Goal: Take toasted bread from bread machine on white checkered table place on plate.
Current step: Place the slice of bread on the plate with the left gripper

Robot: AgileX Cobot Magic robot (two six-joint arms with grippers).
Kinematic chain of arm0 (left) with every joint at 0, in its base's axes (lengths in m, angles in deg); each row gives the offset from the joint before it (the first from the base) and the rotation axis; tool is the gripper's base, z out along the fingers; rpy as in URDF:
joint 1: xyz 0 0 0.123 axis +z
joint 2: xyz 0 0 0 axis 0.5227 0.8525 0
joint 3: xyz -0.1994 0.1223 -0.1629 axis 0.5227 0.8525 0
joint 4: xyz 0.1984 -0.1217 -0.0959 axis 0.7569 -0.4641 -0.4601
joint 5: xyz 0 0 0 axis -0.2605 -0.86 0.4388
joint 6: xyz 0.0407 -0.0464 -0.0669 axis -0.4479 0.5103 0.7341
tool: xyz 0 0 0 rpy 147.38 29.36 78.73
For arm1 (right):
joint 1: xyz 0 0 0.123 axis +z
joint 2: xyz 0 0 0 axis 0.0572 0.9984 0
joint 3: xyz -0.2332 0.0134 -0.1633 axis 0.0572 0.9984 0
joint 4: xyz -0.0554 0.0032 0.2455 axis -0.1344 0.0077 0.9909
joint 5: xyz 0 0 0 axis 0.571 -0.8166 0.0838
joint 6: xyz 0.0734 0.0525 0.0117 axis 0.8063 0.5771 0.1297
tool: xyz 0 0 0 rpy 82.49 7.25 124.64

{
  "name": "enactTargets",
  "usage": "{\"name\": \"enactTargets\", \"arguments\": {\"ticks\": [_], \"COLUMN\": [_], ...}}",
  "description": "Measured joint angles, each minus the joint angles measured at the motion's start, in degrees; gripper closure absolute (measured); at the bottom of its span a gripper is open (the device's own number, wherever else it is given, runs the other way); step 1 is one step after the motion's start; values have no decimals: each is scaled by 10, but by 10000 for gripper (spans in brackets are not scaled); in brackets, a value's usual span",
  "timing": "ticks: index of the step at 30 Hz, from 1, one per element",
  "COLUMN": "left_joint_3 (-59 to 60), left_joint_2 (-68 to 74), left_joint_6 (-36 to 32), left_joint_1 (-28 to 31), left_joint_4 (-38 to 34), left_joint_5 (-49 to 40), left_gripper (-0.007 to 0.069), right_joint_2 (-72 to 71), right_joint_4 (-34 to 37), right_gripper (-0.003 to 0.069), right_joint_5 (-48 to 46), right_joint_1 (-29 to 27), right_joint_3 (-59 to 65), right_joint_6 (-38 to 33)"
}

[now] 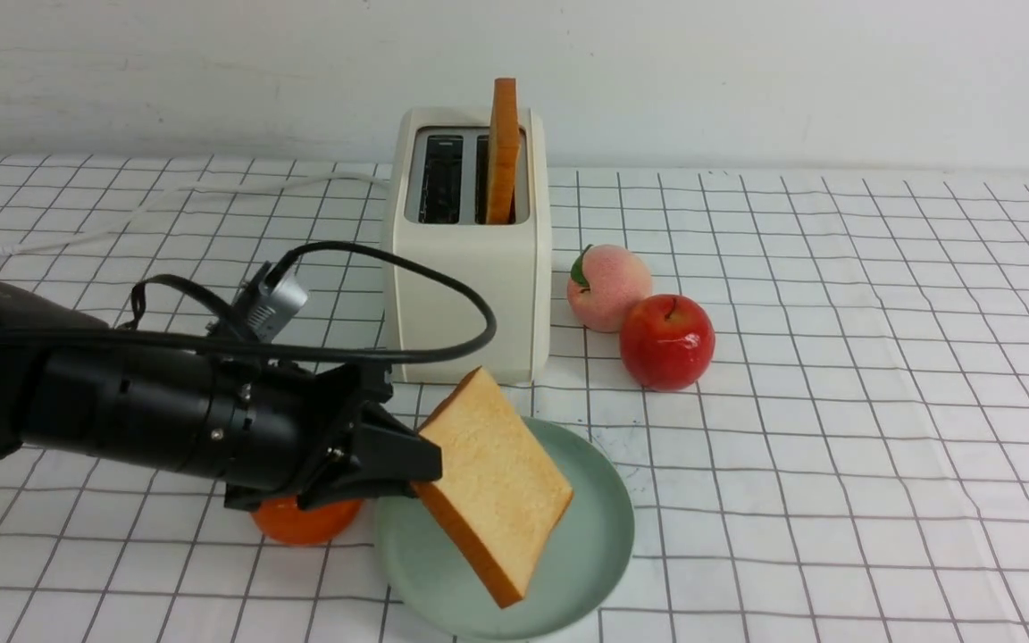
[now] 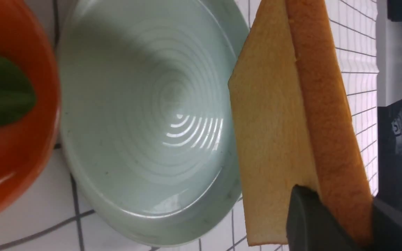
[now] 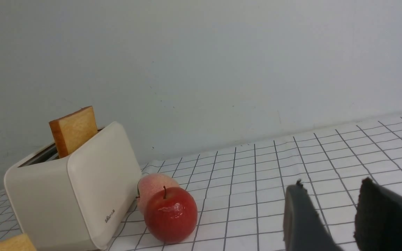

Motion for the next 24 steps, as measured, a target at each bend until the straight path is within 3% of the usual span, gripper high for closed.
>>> {"name": "enactTargets", "arguments": {"ticks": [7, 24], "left_joint_3": [0, 0], "left_joint_2": [0, 0], "left_joint_6": [4, 6], "left_joint_1": [-68, -71], "left_joint_4": [12, 11], "left_joint_5": [80, 117], "left_gripper": [526, 526], "right_joint_2": [0, 0], "right_joint_4": [0, 0], "right_gripper": [418, 418], "right_joint_5": [0, 0], "right_joint_1": [0, 0], "right_joint_3": [0, 0], "right_joint_6": [0, 0]}}
